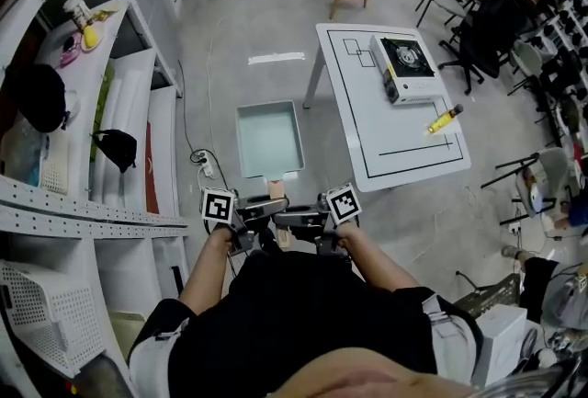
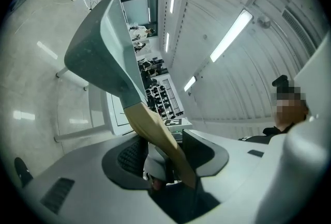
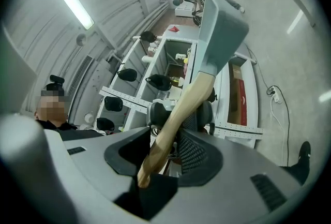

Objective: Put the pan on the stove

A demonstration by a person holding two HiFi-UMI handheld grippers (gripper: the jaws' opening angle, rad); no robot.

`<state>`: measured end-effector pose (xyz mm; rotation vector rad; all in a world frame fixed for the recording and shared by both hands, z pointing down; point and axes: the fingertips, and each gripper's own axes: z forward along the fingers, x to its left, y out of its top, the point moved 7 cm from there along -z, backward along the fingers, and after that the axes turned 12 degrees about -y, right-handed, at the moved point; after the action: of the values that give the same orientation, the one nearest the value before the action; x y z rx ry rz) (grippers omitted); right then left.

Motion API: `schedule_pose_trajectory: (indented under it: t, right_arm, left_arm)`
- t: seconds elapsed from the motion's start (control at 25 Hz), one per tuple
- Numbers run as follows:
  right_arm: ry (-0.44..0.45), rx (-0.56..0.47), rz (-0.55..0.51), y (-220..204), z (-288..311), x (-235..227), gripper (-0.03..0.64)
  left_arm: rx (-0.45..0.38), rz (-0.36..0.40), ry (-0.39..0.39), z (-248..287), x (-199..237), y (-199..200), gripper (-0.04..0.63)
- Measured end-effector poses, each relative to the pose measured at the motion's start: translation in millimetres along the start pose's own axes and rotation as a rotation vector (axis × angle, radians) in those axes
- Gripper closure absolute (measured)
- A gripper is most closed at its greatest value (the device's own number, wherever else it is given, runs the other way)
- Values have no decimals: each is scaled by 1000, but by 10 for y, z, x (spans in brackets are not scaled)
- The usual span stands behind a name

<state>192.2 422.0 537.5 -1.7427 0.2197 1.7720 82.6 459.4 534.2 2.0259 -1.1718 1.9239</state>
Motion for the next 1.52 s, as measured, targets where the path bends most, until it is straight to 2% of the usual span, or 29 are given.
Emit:
schedule_pose_trajectory:
  t: [0.4, 0.64, 0.84, 1.0, 1.12, 1.28, 1.52]
  right_arm:
    - [27, -77, -8, 973, 323, -78, 443]
    - [37, -80, -12, 1485, 344, -233, 440]
    - [53, -80, -33, 2076, 305, -475, 436]
    - [78, -75, -39, 2614, 259, -613, 436]
    - [111, -64, -4, 3008, 196, -664, 437]
    - [112, -34, -40, 3543, 111, -797, 436]
    - [122, -2, -49, 4125, 84, -1038, 433]
  left_arm:
    - [11, -2, -36, -268, 237, 1006, 383]
    - [15, -8, -29, -274, 496, 1470, 383]
    - [-5, 14, -41, -186, 727, 2045, 382]
    - [7, 17, -8, -120, 928, 2551, 382]
    - [-2, 12, 2, -18, 1060, 2916, 382]
    - [-26, 4, 18, 78, 1236, 3381, 382]
    - [-43, 15, 48, 131, 1518, 3900, 382]
